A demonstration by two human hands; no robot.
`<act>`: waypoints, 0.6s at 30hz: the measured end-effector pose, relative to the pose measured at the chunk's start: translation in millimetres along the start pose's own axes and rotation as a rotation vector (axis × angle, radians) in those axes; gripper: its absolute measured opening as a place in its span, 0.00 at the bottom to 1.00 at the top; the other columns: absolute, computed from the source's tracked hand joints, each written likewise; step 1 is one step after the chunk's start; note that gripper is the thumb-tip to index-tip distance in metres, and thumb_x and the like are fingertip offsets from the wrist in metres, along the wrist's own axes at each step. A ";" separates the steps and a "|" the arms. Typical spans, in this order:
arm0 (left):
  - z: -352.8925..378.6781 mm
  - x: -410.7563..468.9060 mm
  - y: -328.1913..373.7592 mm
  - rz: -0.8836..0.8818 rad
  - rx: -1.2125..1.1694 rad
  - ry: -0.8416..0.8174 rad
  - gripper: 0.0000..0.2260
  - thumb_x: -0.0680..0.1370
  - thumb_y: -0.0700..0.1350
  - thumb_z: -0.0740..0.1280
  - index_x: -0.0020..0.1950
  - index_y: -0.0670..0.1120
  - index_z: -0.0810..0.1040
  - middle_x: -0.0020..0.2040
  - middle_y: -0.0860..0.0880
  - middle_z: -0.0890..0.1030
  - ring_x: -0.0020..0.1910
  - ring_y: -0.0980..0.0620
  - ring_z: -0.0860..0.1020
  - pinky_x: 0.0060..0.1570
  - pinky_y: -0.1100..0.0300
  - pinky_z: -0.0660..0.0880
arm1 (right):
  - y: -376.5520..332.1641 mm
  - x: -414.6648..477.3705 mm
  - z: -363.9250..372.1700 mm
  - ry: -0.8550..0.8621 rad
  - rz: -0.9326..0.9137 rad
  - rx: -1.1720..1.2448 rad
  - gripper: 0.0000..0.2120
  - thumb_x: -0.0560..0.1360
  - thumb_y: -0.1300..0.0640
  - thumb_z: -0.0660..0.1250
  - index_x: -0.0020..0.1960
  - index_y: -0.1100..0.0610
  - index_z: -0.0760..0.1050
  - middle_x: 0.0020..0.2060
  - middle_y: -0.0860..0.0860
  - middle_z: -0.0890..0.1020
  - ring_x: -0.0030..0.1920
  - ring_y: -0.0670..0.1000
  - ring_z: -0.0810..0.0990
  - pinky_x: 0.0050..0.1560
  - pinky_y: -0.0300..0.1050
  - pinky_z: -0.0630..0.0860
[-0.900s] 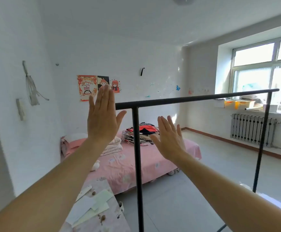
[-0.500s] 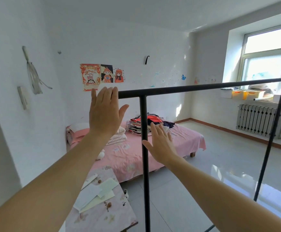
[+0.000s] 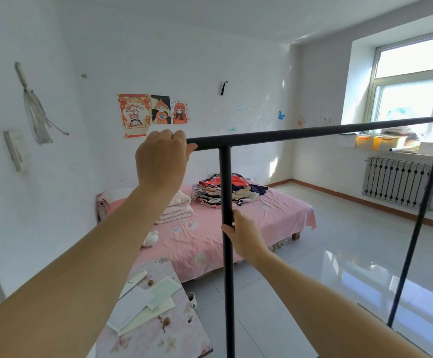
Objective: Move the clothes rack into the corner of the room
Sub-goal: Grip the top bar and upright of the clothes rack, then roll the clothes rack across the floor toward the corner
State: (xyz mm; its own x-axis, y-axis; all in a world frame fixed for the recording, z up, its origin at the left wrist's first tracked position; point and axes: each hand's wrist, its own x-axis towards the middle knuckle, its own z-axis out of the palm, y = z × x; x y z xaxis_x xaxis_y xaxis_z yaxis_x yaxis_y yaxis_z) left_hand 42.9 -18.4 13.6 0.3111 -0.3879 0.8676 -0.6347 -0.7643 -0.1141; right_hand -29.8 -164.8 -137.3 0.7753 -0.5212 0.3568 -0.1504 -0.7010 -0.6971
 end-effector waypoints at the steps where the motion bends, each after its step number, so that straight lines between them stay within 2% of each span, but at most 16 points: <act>1: 2.2 1.4 1.6 0.005 0.005 0.000 0.18 0.79 0.54 0.57 0.52 0.40 0.77 0.44 0.43 0.81 0.42 0.45 0.77 0.37 0.58 0.67 | 1.8 1.8 0.0 -0.005 -0.002 0.002 0.14 0.78 0.57 0.64 0.62 0.60 0.70 0.54 0.57 0.82 0.51 0.56 0.82 0.51 0.49 0.81; 6: 10.0 9.9 9.7 0.017 0.040 -0.007 0.21 0.78 0.57 0.57 0.49 0.39 0.77 0.40 0.42 0.80 0.35 0.47 0.69 0.34 0.57 0.65 | 7.4 11.5 -4.9 -0.018 0.008 -0.010 0.14 0.79 0.58 0.63 0.62 0.61 0.70 0.53 0.59 0.82 0.52 0.58 0.82 0.52 0.53 0.80; 12: 22.4 23.0 30.7 0.050 0.089 -0.019 0.21 0.79 0.57 0.56 0.49 0.39 0.76 0.35 0.44 0.77 0.33 0.47 0.68 0.32 0.58 0.64 | 22.3 21.3 -17.5 0.009 0.048 -0.025 0.14 0.79 0.58 0.63 0.61 0.63 0.70 0.53 0.61 0.82 0.51 0.60 0.81 0.52 0.57 0.79; 18: 41.9 35.0 59.0 0.052 0.090 -0.002 0.21 0.78 0.57 0.57 0.48 0.39 0.77 0.37 0.42 0.80 0.33 0.47 0.67 0.31 0.59 0.63 | 42.5 35.6 -34.3 0.027 0.072 -0.053 0.14 0.79 0.57 0.62 0.62 0.62 0.69 0.53 0.60 0.81 0.52 0.60 0.81 0.53 0.57 0.79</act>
State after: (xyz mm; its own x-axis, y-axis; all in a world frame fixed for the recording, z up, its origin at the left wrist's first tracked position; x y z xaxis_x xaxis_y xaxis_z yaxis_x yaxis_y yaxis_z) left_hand 46.0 -98.6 17.0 0.2804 -0.4293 0.8585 -0.5839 -0.7862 -0.2024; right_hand -29.7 -229.8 -132.9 0.7445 -0.5837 0.3239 -0.2380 -0.6854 -0.6881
